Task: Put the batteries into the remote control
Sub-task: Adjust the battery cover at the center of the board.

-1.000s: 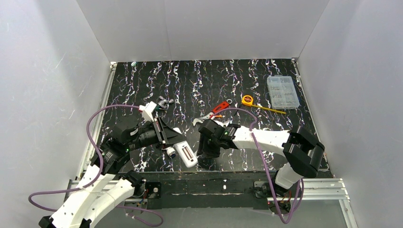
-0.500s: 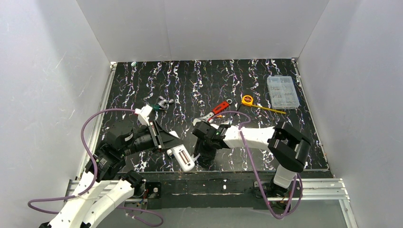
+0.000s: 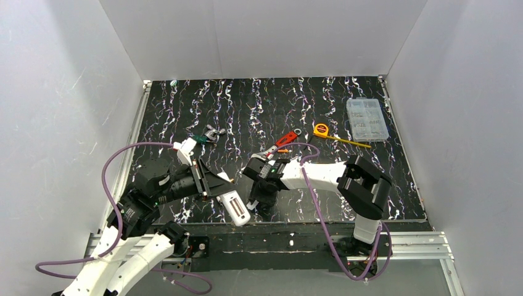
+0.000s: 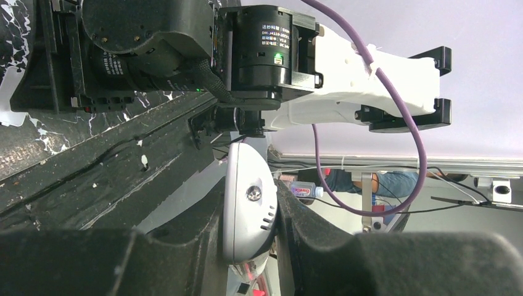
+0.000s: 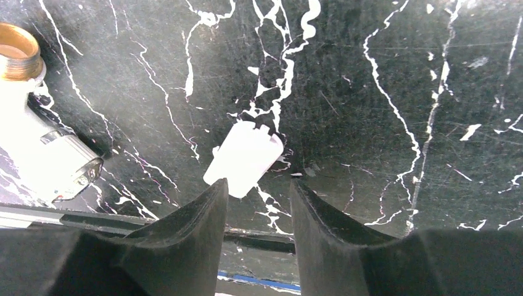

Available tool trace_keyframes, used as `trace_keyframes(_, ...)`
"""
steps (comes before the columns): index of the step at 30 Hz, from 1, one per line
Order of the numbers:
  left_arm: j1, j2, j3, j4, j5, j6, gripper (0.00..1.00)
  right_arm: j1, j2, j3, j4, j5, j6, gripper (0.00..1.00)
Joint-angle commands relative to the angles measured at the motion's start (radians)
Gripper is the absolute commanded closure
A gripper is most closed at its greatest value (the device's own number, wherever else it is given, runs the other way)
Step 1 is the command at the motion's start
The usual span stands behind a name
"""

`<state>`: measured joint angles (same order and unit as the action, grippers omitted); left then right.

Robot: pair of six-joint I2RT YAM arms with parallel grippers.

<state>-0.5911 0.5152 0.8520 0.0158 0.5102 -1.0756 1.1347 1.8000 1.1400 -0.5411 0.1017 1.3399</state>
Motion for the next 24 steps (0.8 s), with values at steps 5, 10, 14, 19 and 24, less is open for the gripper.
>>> trace_keyframes(5,-0.001,-0.015,0.036,0.009,0.055,0.017,1.00,0.008,0.023,0.022,-0.055,0.031,0.036,0.52)
trace_keyframes(10,-0.001,-0.017,0.044,0.001,0.059,0.020,1.00,0.008,0.043,0.041,-0.052,0.037,0.035,0.52)
trace_keyframes(14,-0.001,-0.013,0.053,-0.005,0.062,0.024,1.00,0.009,0.040,0.042,-0.034,0.046,0.034,0.52)
trace_keyframes(19,-0.001,-0.009,0.058,-0.009,0.061,0.028,1.00,0.008,0.039,0.039,-0.008,0.050,0.032,0.51)
trace_keyframes(24,-0.001,-0.007,0.060,-0.010,0.062,0.029,1.00,0.008,0.047,0.043,-0.002,0.053,0.027,0.51)
